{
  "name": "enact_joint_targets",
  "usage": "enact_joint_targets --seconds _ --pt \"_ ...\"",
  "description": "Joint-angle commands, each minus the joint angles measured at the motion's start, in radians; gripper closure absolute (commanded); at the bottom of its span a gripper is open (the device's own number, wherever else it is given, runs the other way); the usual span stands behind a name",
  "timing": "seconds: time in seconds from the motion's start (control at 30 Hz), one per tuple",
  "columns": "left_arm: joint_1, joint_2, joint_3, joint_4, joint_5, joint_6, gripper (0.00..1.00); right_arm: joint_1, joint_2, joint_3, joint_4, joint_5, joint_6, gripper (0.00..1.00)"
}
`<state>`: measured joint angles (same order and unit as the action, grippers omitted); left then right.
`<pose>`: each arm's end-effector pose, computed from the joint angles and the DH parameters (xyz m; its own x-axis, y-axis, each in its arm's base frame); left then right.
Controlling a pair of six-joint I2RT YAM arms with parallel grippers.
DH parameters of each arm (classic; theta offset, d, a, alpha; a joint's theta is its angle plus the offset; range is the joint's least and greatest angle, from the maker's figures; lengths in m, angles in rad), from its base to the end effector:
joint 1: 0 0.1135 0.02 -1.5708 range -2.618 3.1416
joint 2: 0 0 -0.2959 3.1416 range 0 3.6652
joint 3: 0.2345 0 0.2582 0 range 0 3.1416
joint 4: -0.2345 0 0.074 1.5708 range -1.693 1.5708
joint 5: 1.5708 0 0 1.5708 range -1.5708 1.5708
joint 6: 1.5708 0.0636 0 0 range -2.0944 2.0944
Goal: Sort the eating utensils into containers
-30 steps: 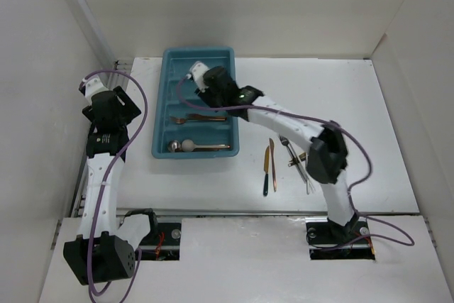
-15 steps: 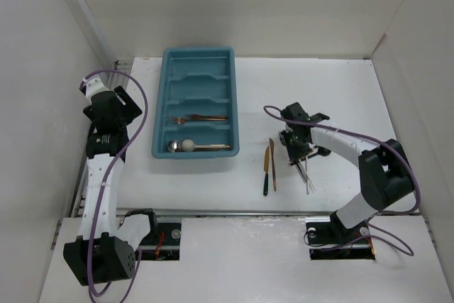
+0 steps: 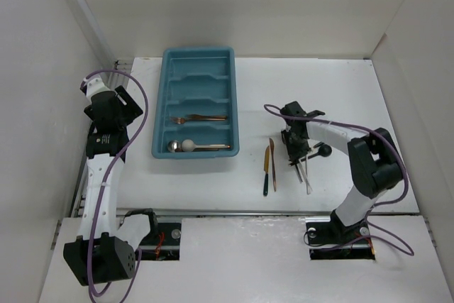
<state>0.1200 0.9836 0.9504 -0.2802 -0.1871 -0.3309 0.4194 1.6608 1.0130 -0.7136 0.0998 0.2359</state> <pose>0.2358 0.0403 0.3694 -0.1942 -0.3449 -0.9183 -0.3768 0.8905 -0.2548 0.2872 0.1211 0.1702 -0.9589 -0.1729 -0.2249 -0.1668 0.9849 -0.0462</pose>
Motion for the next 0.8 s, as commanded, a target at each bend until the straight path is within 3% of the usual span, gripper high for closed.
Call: enact_joint_targets --seconds 0.0,0.33,0.57,0.7,0.77 --pt "0.006 -0.028 0.005 0.032 -0.003 -0.01 0.31 -0.004 0.057 0.067 0.048 0.032 -0.012 0.77" --pt "0.006 -0.028 0.005 0.032 -0.012 -0.01 0.31 -0.004 0.126 0.162 0.025 0.039 -0.056 0.76" --pt "0.006 -0.028 0.005 0.032 -0.034 0.0 0.31 -0.004 0.178 0.162 0.055 -0.02 -0.066 0.85" --pt "0.006 -0.028 -0.004 0.032 -0.034 0.0 0.31 -0.004 0.178 0.18 0.056 -0.031 -0.075 0.98" --pt "0.006 -0.028 -0.004 0.032 -0.034 0.0 0.31 -0.004 0.162 0.203 0.043 -0.031 -0.075 0.99"
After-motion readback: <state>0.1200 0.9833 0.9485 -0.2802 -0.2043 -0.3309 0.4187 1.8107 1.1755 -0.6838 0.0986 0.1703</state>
